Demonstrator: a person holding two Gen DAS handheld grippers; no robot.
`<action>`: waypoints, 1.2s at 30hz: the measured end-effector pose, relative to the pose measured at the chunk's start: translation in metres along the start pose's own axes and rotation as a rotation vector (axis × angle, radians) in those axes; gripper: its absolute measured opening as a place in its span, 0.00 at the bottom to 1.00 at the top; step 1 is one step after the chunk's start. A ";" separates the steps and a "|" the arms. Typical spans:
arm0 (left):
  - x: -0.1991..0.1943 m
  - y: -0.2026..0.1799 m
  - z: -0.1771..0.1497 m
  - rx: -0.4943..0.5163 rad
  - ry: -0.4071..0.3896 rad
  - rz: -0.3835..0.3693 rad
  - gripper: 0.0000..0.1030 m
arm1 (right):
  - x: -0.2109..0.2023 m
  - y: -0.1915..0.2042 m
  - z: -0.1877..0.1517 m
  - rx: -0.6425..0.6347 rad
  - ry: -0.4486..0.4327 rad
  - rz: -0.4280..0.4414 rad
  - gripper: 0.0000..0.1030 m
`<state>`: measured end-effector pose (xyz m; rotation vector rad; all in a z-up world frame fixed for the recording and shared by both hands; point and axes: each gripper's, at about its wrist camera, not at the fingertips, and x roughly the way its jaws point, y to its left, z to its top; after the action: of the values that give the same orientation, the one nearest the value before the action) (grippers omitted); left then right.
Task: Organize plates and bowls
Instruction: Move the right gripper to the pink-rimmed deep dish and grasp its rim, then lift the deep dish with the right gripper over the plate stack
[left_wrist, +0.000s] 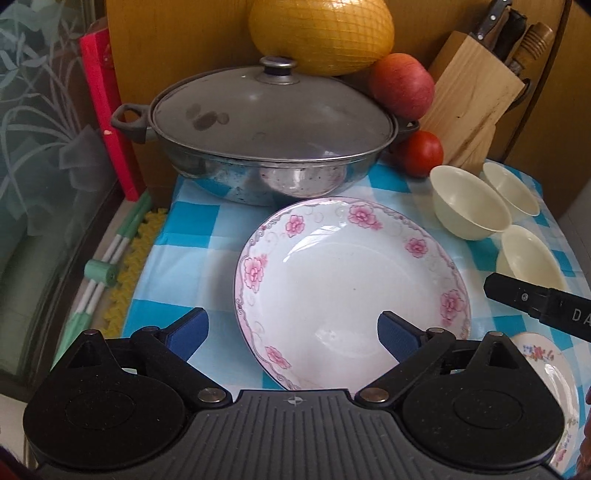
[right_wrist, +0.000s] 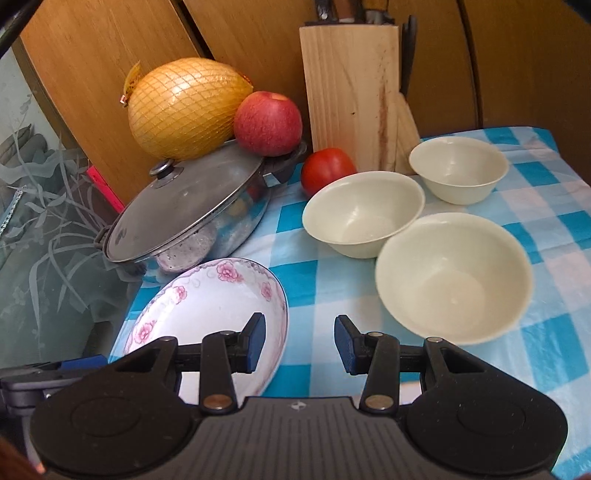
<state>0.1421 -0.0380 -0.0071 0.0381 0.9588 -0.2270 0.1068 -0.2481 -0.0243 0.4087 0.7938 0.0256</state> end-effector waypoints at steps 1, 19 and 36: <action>0.002 0.002 0.001 -0.003 -0.001 0.004 0.97 | 0.005 0.001 0.001 0.001 0.010 0.003 0.39; 0.038 -0.005 0.003 0.017 0.097 0.015 0.83 | 0.043 0.007 -0.007 0.019 0.122 0.046 0.17; 0.025 -0.018 0.002 0.080 0.032 0.049 0.86 | 0.028 0.014 -0.014 -0.014 0.096 0.020 0.16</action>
<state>0.1537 -0.0602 -0.0254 0.1383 0.9795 -0.2199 0.1185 -0.2256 -0.0474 0.4046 0.8835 0.0702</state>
